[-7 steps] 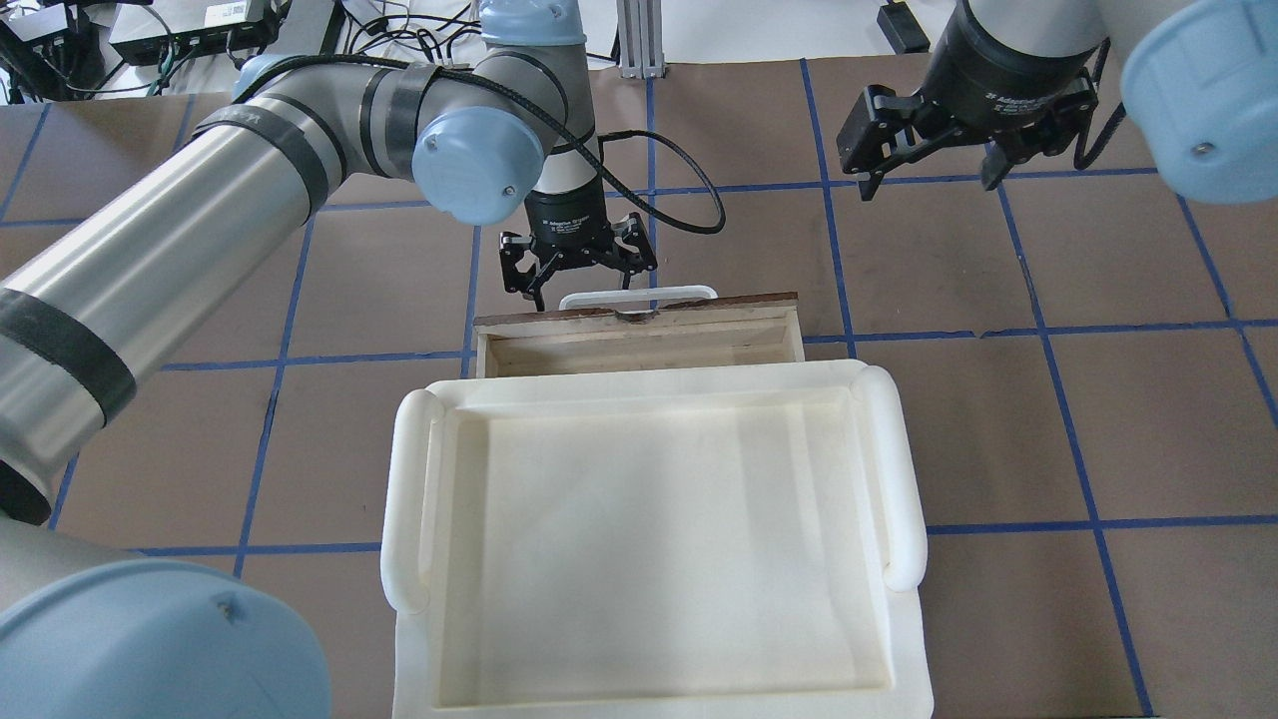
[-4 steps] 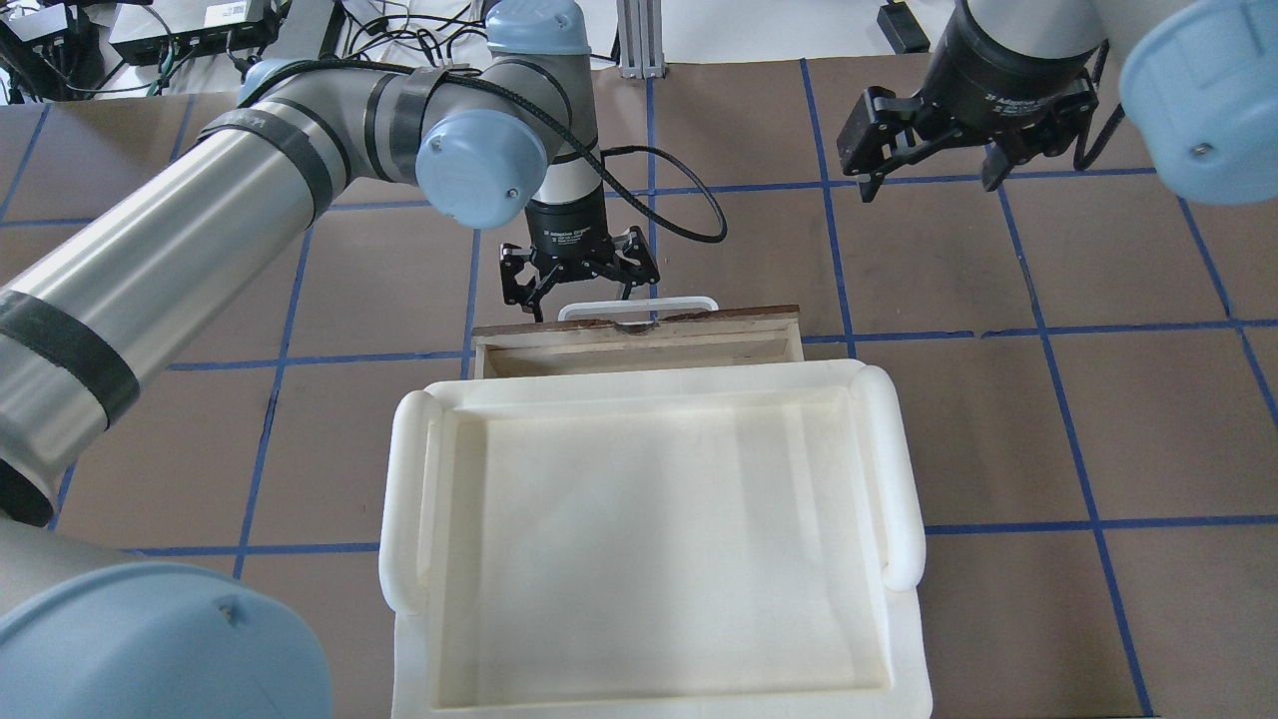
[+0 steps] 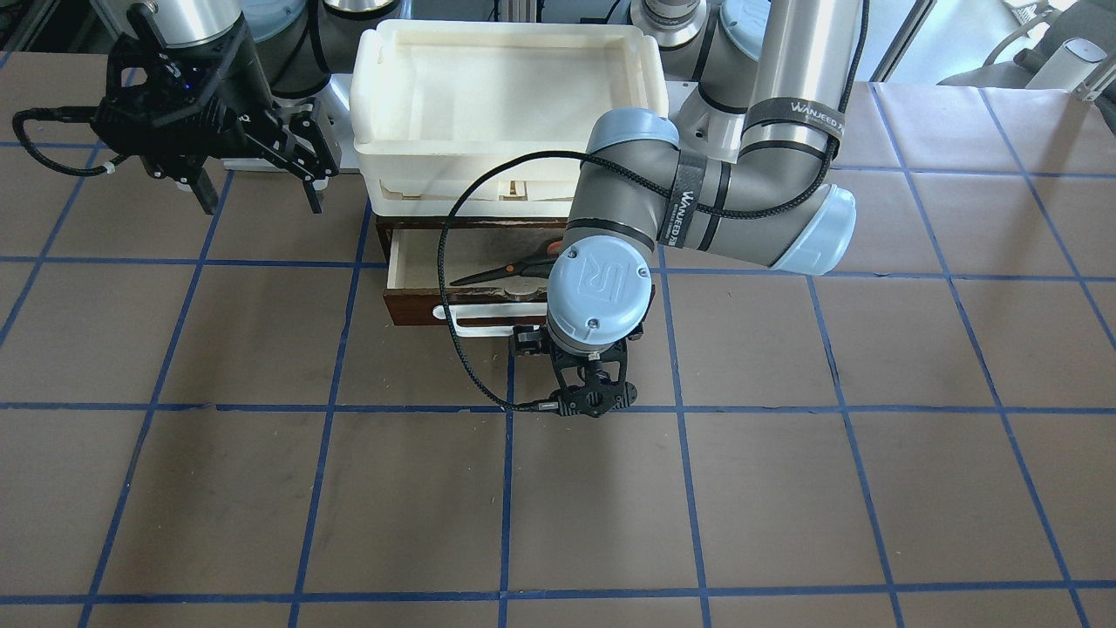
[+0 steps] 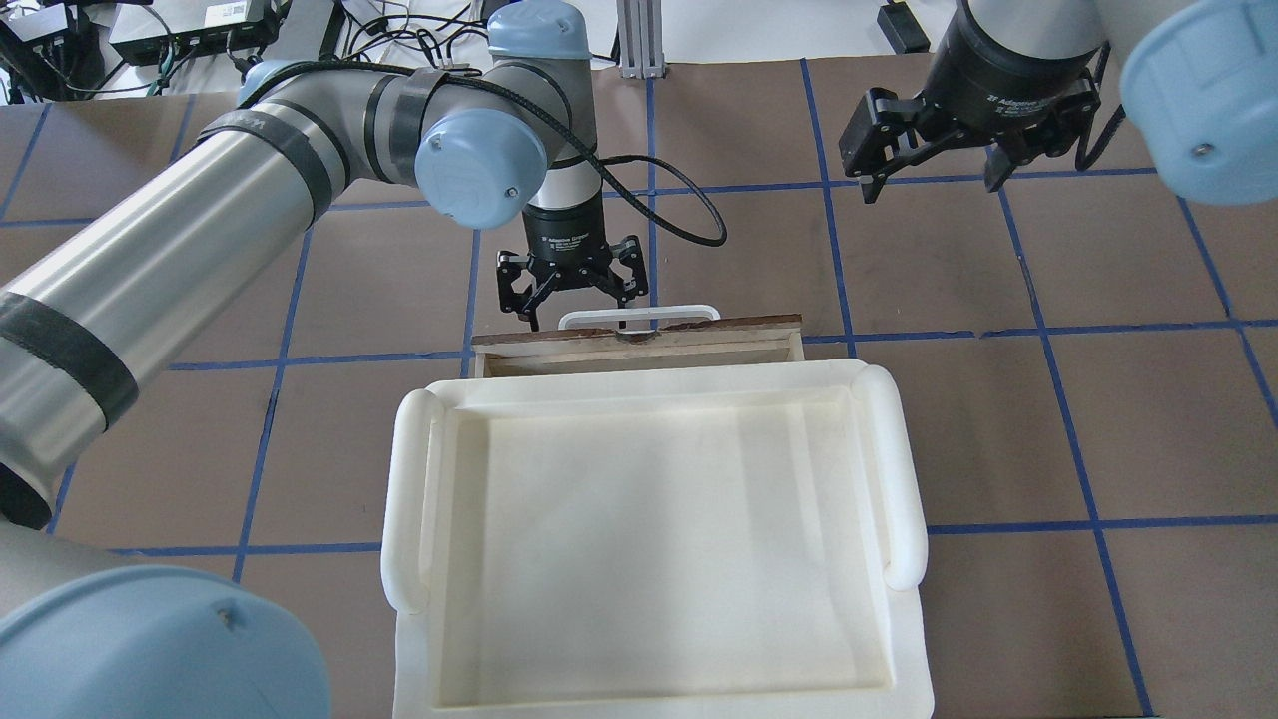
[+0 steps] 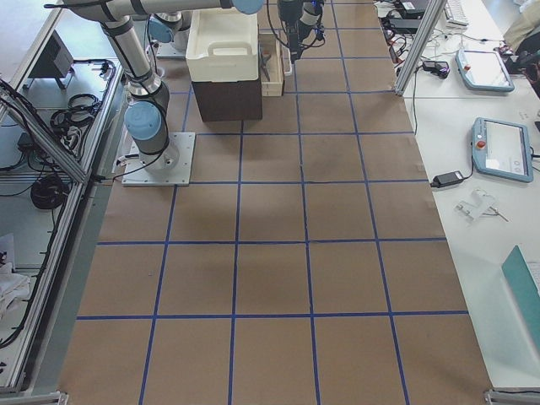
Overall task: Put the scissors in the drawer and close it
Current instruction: 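Push the drawer front with the left gripper toward the box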
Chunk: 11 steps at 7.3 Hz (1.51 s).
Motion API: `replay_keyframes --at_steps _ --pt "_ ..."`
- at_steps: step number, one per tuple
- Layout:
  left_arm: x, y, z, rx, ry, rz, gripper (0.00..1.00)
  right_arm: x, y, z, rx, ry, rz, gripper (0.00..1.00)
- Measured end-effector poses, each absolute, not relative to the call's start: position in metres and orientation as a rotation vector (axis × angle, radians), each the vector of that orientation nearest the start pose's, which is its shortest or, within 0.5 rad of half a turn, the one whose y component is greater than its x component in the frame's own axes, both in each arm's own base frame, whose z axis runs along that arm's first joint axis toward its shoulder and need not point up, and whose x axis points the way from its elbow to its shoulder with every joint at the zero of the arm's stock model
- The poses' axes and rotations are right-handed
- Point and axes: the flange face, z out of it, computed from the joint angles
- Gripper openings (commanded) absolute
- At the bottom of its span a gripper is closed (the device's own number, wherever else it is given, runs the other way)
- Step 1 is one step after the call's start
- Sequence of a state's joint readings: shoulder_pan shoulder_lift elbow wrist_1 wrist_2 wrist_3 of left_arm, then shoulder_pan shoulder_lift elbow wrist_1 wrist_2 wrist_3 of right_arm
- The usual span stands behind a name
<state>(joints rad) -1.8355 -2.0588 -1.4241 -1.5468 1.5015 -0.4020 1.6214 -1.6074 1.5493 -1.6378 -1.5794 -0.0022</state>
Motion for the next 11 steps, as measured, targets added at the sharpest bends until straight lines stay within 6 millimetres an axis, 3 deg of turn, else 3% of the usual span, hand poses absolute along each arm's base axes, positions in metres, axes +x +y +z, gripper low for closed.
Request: replay_keyframes --at_steps 3,11 --pt "-0.302 -0.587 0.272 -0.24 3.078 0.433 1.0 0.157 -0.48 0.524 -0.09 3.141 -0.198 1.0" --pt "-0.307 -0.56 0.272 -0.29 3.009 0.575 1.0 0.159 -0.48 0.525 -0.088 3.13 -0.203 1.0"
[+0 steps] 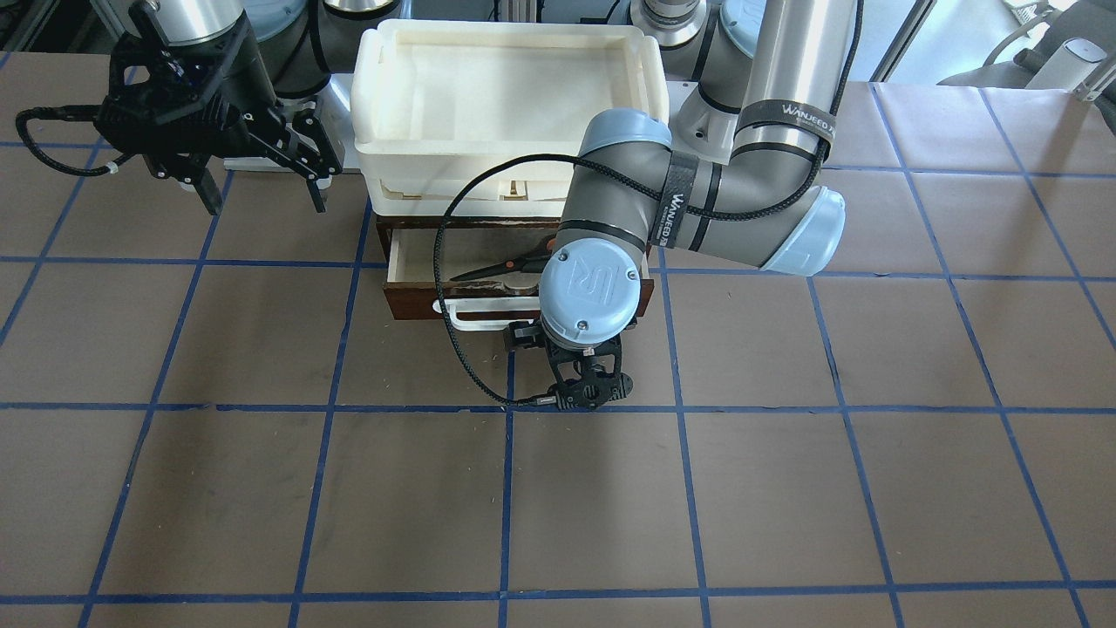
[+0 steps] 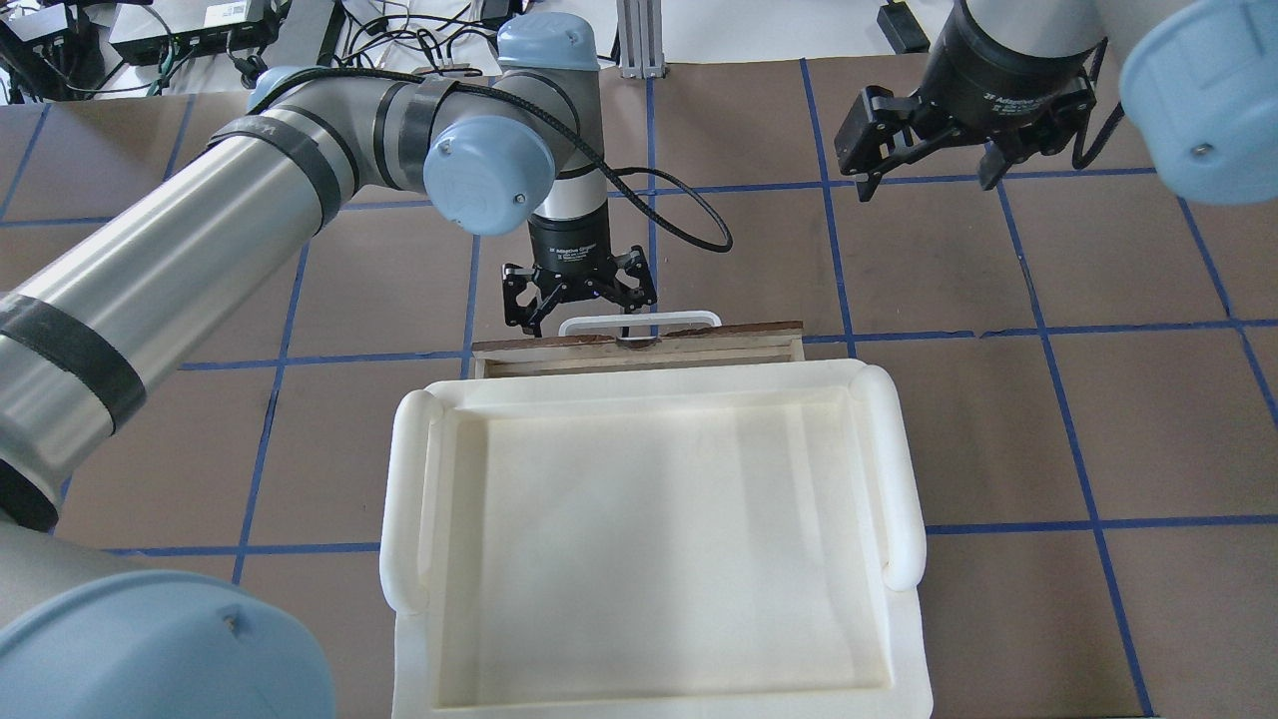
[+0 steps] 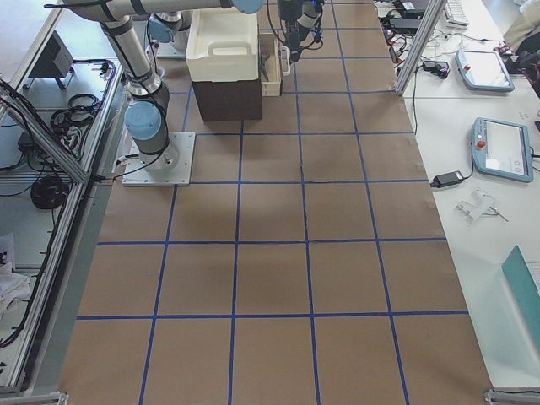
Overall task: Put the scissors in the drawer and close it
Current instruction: 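Push the drawer front with the left gripper toward the box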
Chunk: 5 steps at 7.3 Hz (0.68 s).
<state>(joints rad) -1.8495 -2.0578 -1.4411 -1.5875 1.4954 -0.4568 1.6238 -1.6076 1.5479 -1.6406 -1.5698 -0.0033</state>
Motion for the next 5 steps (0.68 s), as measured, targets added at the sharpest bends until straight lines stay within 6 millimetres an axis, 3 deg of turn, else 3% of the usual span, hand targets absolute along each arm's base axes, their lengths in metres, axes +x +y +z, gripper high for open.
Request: replay_keyframes --at_steps 5 --pt "-0.307 -0.547 0.272 -0.305 2.969 0.645 1.0 0.159 -0.479 0.524 -0.097 3.132 -0.199 1.0"
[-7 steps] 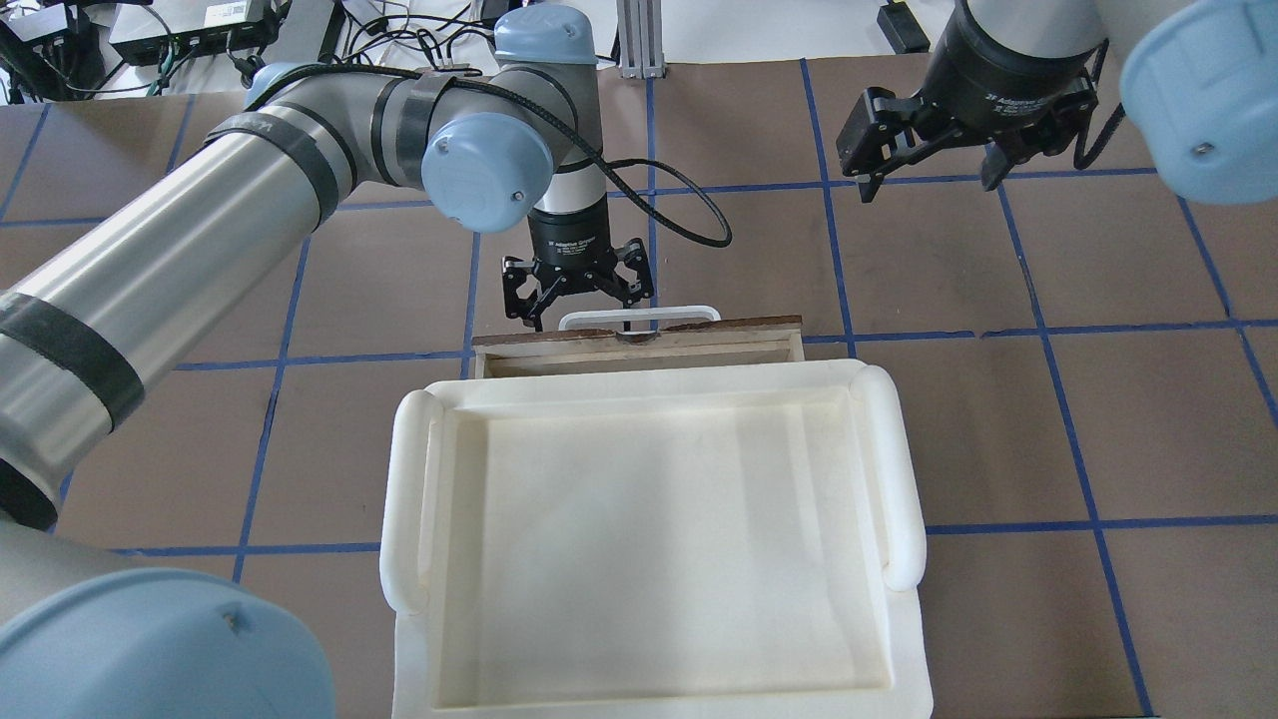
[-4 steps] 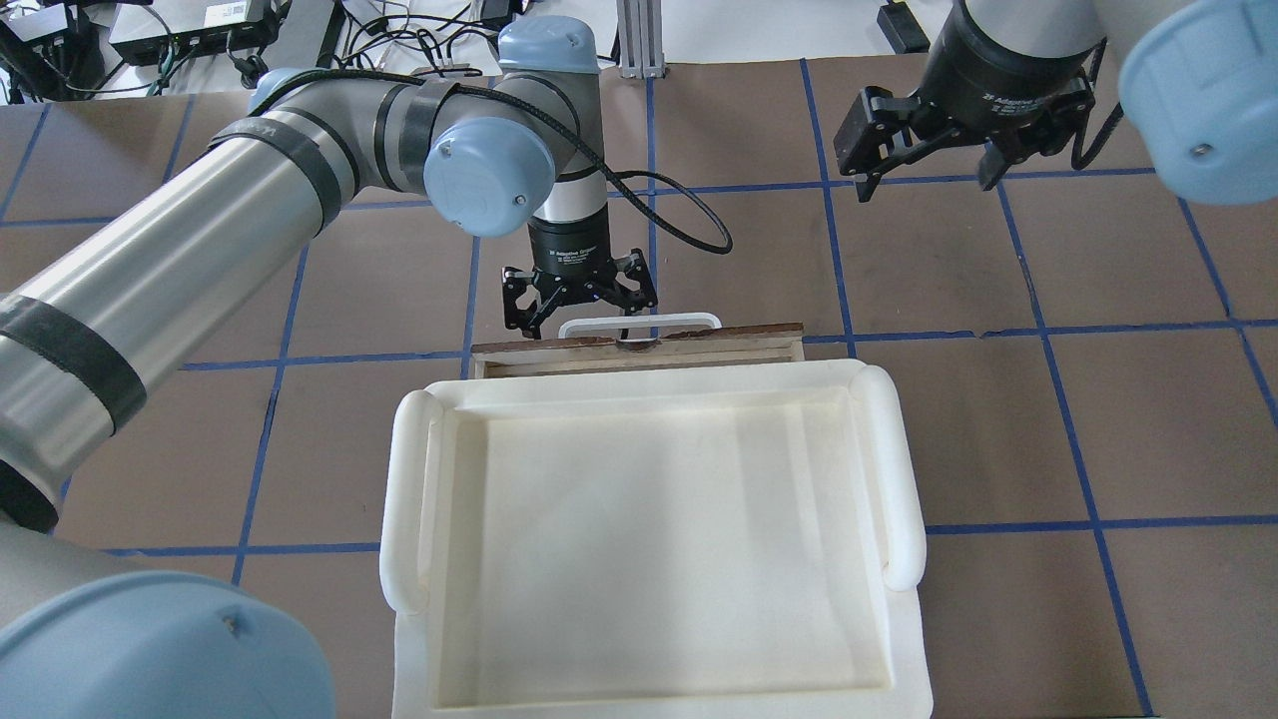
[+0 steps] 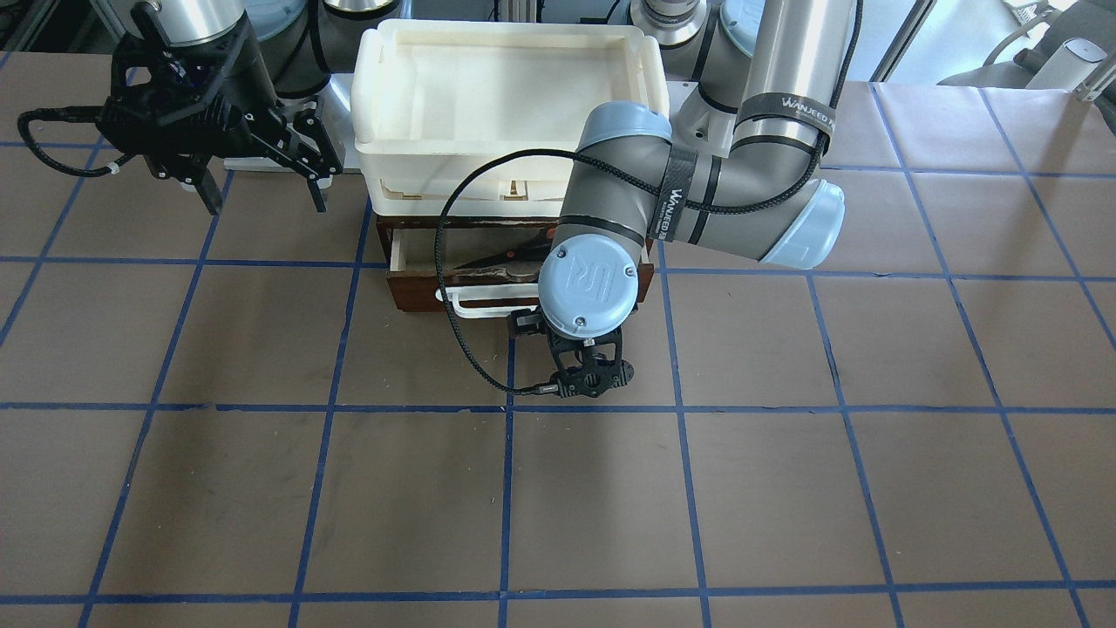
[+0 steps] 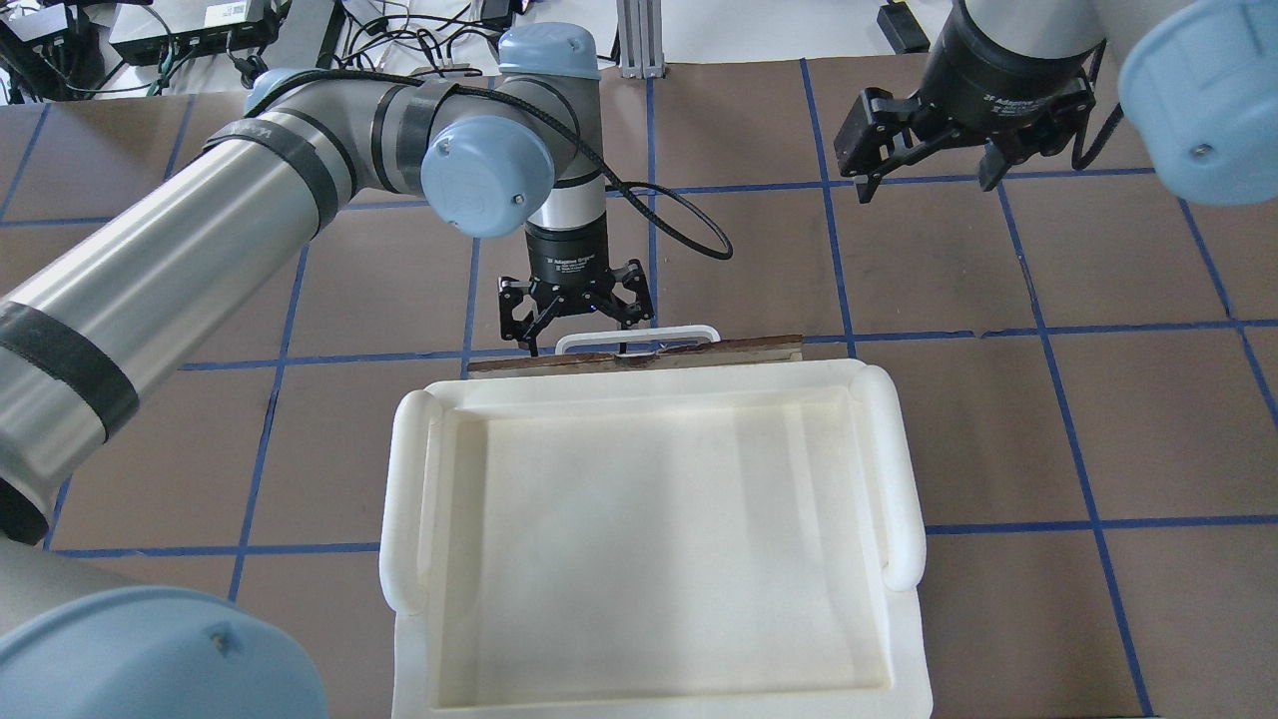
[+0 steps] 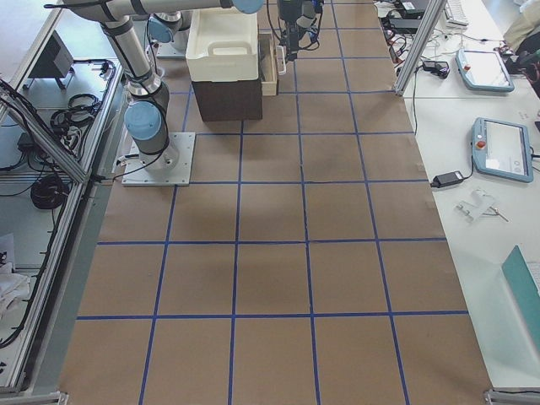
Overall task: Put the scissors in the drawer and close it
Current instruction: 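Push the drawer front with the left gripper toward the box, then press the drawer fully shut with the left gripper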
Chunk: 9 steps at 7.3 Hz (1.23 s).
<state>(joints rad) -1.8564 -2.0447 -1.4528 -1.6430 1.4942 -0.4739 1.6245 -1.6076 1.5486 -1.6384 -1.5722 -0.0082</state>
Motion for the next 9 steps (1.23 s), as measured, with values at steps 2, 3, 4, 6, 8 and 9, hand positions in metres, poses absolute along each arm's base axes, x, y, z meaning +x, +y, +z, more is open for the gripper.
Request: replay_keyframes --at_steps 2,3,4,6,8,9 --pt "-0.314 -0.538 0.273 -0.305 2.956 0.653 1.0 0.159 -0.479 0.524 -0.096 3.132 -0.196 1.0" --pt "-0.315 -0.535 0.274 -0.304 2.952 0.659 1.0 0.159 -0.479 0.524 -0.096 3.131 -0.195 1.0" --pt "-0.315 -0.533 0.275 -0.303 2.943 0.675 1.0 0.159 -0.479 0.524 -0.096 3.131 -0.195 1.0" --pt "-0.314 -0.527 0.274 -0.302 2.919 0.72 1.0 0.159 -0.479 0.524 -0.096 3.131 -0.195 1.0" --pt "-0.313 -0.524 0.272 -0.319 2.899 0.745 1.0 0.159 -0.479 0.524 -0.096 3.131 -0.195 1.0" --pt "-0.313 -0.522 0.27 -0.331 2.89 0.753 1.0 0.159 -0.479 0.524 -0.096 3.131 -0.195 1.0"
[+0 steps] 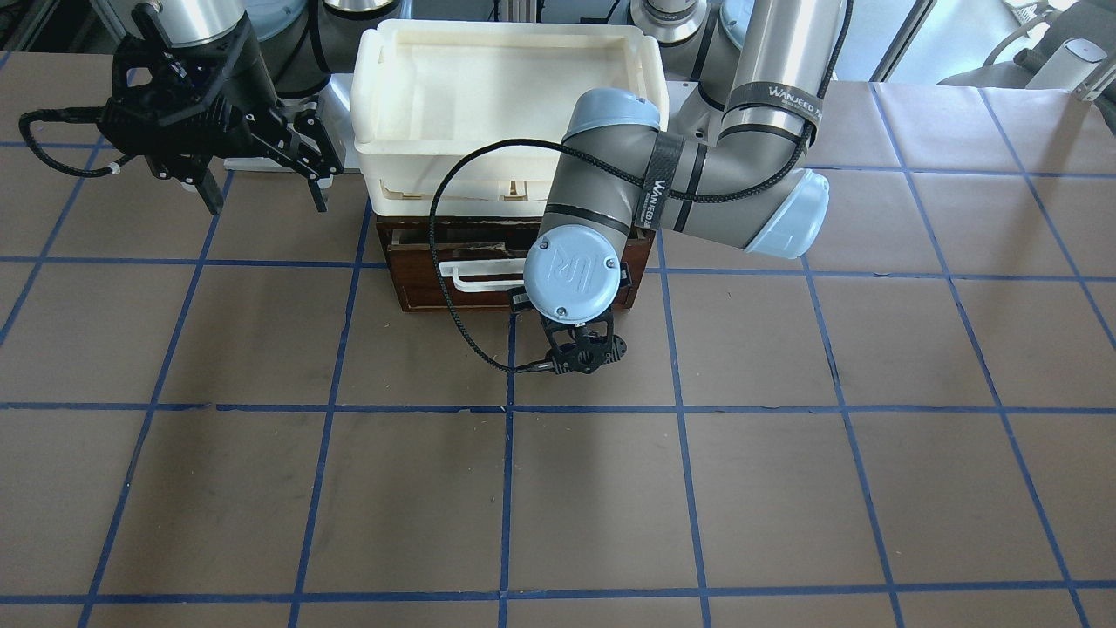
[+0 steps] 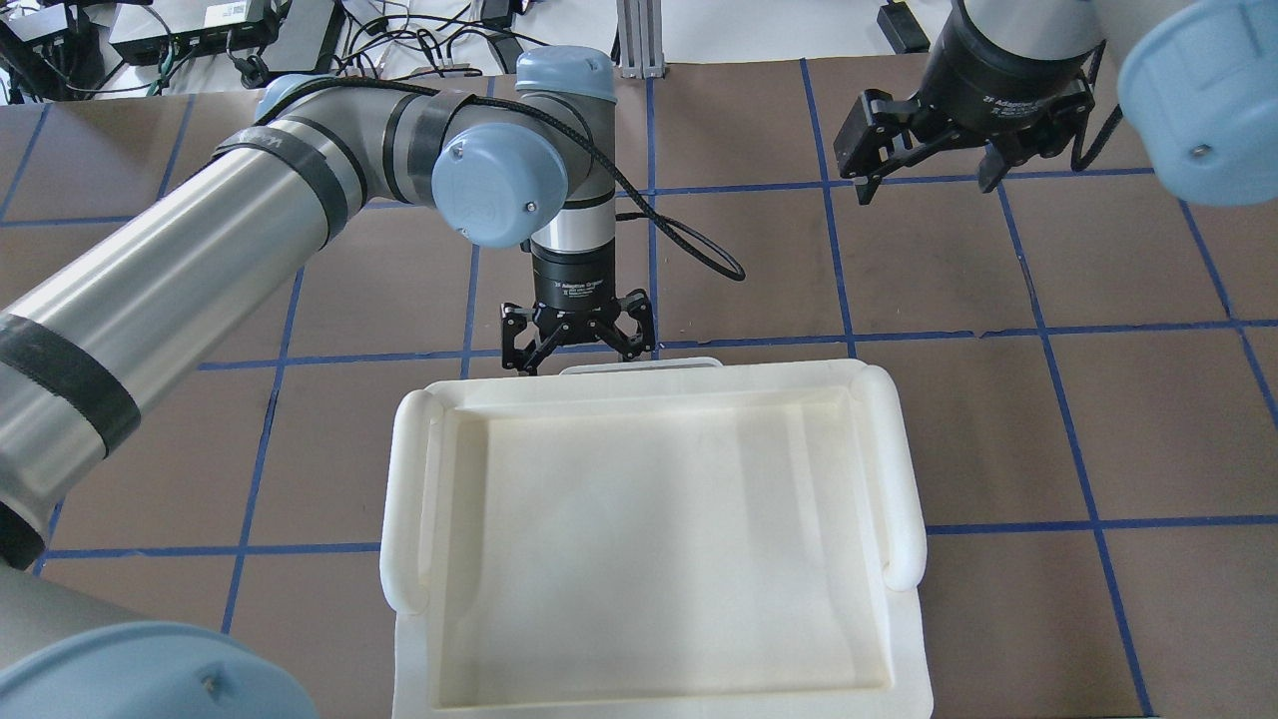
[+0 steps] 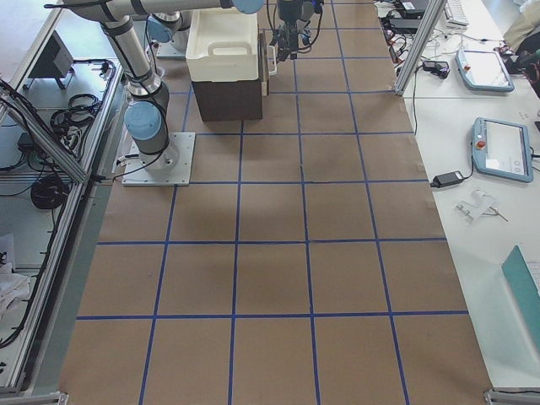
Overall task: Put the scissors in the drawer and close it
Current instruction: 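Press the drawer fully shut with the left gripper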
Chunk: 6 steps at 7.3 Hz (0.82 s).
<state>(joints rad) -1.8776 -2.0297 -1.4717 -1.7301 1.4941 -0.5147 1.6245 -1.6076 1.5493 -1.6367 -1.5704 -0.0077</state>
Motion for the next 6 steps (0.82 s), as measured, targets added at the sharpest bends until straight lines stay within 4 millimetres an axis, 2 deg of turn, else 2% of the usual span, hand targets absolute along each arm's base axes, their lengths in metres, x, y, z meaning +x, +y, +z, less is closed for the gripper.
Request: replay_keyframes --at_steps 6 --pt "-0.3159 -0.5135 0.2709 -0.407 2.862 0.801 1.0 0.1594 -0.4794 0.5237 -0.096 3.129 -0.196 1.0"
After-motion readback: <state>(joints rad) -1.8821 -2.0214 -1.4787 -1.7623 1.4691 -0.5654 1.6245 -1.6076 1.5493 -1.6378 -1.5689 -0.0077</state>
